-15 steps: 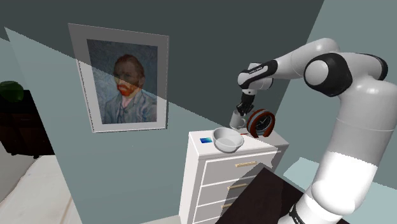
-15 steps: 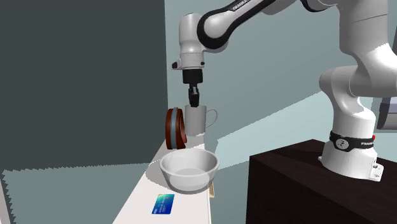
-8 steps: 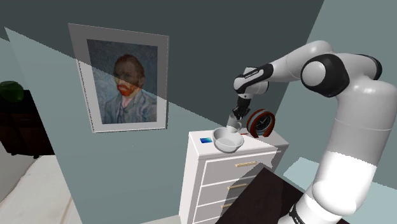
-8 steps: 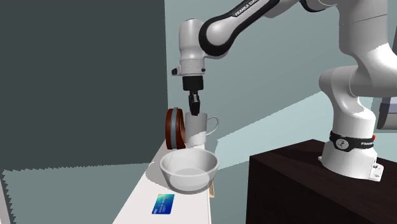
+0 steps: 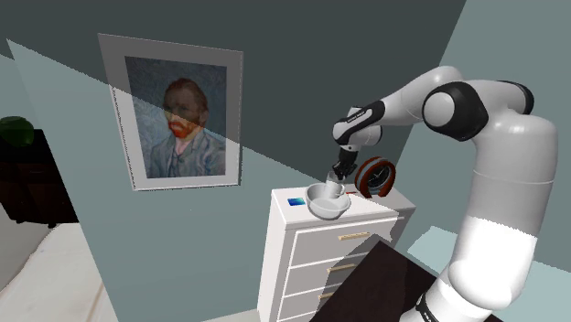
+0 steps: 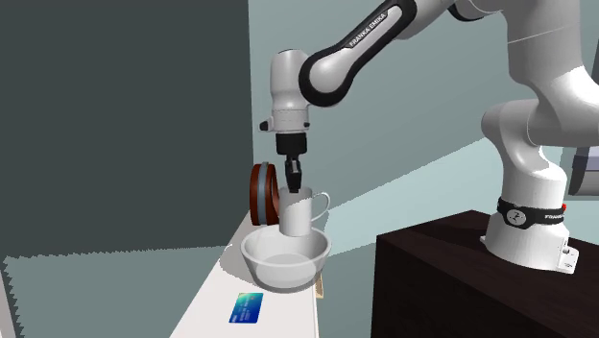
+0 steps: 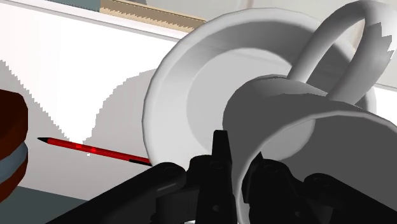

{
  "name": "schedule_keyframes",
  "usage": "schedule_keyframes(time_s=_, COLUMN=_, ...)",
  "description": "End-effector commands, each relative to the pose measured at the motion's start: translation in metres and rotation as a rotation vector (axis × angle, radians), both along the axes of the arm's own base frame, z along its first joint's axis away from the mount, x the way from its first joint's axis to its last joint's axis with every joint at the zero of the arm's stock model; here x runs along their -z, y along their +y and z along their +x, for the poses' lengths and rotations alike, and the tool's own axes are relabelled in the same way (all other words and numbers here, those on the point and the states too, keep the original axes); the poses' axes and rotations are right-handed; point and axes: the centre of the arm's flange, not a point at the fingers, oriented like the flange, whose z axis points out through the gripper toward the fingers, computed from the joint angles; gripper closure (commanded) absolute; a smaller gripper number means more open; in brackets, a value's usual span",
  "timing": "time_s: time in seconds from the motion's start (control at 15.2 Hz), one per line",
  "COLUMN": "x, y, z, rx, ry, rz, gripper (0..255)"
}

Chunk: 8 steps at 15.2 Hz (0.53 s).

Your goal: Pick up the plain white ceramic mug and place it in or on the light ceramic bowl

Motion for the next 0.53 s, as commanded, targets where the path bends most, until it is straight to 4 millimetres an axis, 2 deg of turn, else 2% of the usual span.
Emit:
schedule_keyframes(time_s=0.0, x=0.009, y=-0.001, z=0.001, rx=0.000, ry=-0.001, rz=0.000, gripper=255)
schedule_keyframes(time_s=0.2, x=0.025, y=-0.001, z=0.001, rx=0.000, ry=-0.001, rz=0.000, gripper=255)
schedule_keyframes(time_s=0.46, x=0.025, y=-0.001, z=0.001, rx=0.000, ry=-0.001, rz=0.000, gripper=255)
